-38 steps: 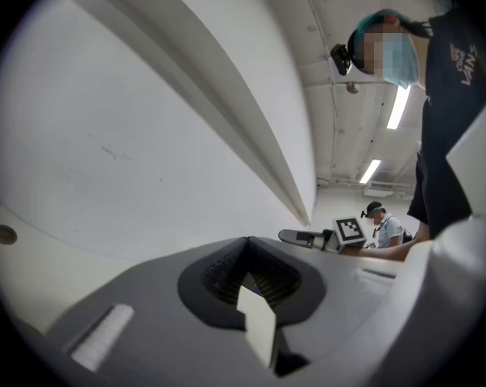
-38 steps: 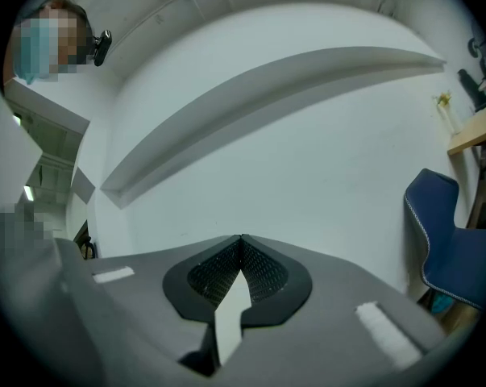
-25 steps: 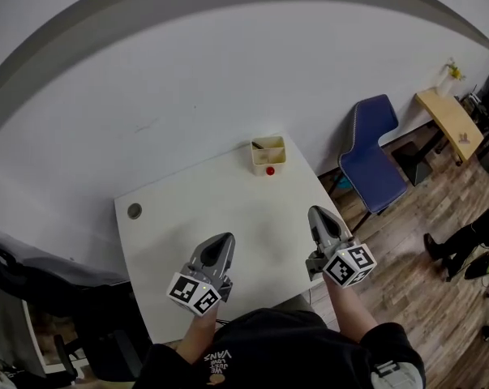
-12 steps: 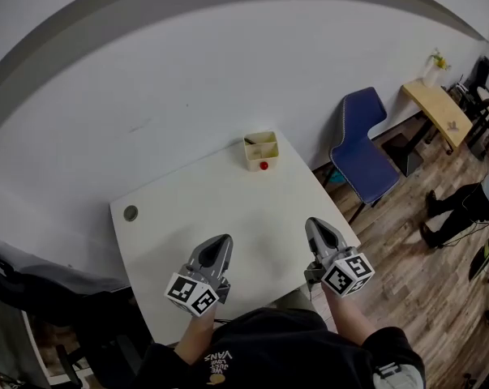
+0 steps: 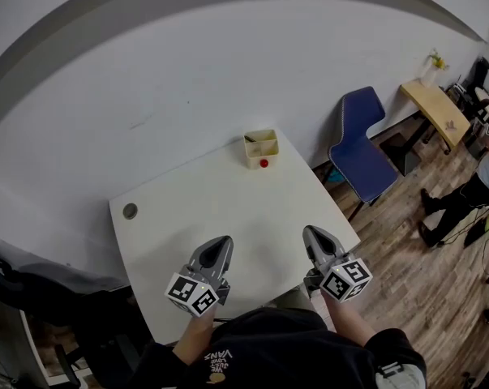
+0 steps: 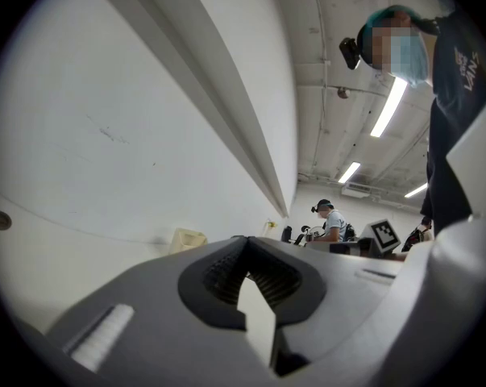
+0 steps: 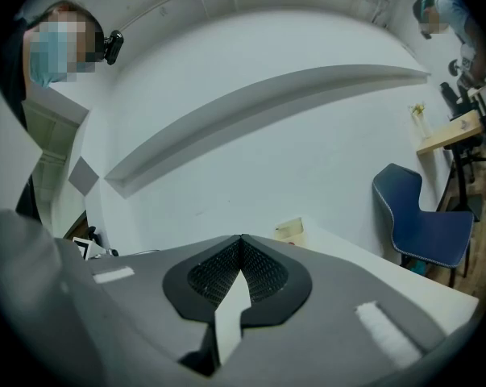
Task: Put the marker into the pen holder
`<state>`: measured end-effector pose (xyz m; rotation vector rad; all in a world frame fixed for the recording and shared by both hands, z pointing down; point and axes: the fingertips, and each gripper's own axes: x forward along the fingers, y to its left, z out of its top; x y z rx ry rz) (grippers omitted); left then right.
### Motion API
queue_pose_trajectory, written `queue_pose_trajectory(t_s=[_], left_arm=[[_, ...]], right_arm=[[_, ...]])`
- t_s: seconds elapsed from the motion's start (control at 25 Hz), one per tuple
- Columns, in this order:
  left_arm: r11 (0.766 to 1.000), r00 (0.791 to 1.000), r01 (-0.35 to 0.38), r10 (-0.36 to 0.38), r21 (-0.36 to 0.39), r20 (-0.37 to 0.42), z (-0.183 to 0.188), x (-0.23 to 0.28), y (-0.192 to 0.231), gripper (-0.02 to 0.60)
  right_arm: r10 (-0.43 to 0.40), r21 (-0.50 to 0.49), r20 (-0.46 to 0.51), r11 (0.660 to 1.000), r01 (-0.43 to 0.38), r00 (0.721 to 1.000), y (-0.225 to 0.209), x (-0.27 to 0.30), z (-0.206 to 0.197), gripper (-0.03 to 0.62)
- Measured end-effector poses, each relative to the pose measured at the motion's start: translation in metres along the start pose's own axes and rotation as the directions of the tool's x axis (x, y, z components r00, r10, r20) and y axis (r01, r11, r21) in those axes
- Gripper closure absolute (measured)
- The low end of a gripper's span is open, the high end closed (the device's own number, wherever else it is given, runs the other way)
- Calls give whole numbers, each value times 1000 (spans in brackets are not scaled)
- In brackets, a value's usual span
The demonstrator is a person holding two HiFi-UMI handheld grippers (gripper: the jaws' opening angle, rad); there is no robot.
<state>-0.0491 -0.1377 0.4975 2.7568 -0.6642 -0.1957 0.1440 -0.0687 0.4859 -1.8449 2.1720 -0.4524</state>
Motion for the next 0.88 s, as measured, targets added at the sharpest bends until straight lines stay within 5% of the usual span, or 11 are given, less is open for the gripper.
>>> queue_pose_trajectory(t_s=[0.88], left_arm=[[999, 1000, -1, 0, -44, -7, -7, 2, 8, 540]], right_arm=[[-11, -2, -29, 1000, 11, 1000, -3, 9, -6, 592]])
